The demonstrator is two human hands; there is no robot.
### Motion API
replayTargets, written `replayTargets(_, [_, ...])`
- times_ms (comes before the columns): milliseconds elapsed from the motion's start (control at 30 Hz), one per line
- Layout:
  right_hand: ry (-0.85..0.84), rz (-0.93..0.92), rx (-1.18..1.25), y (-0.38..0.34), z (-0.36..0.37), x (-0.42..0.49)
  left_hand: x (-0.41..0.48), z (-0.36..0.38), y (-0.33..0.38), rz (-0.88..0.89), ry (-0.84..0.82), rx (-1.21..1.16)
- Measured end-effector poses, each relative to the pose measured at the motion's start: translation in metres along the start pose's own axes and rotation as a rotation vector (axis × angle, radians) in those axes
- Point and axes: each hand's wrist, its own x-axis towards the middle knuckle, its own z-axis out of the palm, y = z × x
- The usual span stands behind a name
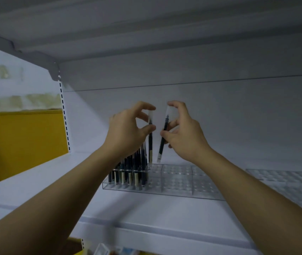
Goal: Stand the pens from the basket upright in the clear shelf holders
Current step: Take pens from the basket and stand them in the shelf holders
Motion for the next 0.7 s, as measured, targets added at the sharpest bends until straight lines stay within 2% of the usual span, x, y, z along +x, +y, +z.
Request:
replayTargets(200, [-0.023, 0.019, 0.051, 0.016, 0.005, 0.0, 0.003, 0.008, -0.005, -0.011, 0.035, -0.032])
replayTargets(400, [-0.005, 0.003, 0.066, 0.024, 0.007, -0.003, 0.009, 0.006, -0.008, -0.015, -0.019, -0.023])
replayTargets(633, [-0.144, -0.028, -0.045, 0.024, 0.013, -0.015, 0.001, 0.011, -0.01, 0.025, 0.007, -0.001])
replayTargets(700, [-0.161, -0.034, -0.061, 0.023, 0.014, -0.019, -0.004, 0.014, -0.011, 0.026, -0.035, 0.036])
